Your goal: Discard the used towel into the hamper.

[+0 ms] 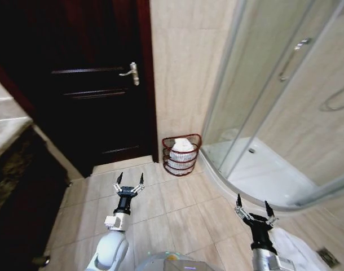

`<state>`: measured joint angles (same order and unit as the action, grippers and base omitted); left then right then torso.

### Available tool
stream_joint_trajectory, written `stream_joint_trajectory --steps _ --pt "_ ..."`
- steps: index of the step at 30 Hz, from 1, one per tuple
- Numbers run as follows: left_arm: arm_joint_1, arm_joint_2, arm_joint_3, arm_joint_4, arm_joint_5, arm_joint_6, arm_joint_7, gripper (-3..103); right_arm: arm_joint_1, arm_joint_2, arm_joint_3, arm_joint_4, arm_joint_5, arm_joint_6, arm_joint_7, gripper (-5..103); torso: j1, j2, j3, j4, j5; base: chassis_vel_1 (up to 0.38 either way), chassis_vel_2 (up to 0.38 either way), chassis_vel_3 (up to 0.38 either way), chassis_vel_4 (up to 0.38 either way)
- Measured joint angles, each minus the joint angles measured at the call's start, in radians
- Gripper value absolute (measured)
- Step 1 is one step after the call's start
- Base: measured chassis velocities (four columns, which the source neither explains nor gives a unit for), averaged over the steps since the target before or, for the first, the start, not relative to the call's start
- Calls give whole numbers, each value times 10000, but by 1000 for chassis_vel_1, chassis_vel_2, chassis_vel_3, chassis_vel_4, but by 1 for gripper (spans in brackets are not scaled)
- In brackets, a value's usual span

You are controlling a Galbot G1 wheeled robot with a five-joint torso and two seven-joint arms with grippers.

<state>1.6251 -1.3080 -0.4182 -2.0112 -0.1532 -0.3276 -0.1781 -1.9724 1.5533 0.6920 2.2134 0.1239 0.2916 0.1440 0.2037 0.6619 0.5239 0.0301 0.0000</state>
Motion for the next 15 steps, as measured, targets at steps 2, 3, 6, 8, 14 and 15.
stream_joint_trajectory --steps 2,3,6,8,14,15 --pt "-9 -1 6 1 -3 0 1 100 -4 -4 43 10 15 4 11 100 0 0 0 1 0 -127 -134 -132 -137" --pt "-12 0 9 2 -7 0 2 100 -6 -6 56 12 20 4 14 100 0 0 0 0 0 -127 -134 -122 -137" --pt "-16 7 7 21 -12 0 11 100 -8 0 64 26 28 10 18 100 0 0 0 0 0 -130 -130 -121 -125" --pt "29 33 -5 47 -11 -26 107 100 -20 8 41 68 30 17 19 100 0 0 0 -2 1 -116 -116 -109 -120" --pt "112 48 -34 108 -71 -488 373 100 -55 38 -65 181 29 23 30 100 0 0 0 1 0 -80 -78 -81 -80" --pt "113 54 -46 108 -92 -524 413 100 -53 45 -67 186 27 26 39 100 0 0 0 3 0 0 0 0 0"
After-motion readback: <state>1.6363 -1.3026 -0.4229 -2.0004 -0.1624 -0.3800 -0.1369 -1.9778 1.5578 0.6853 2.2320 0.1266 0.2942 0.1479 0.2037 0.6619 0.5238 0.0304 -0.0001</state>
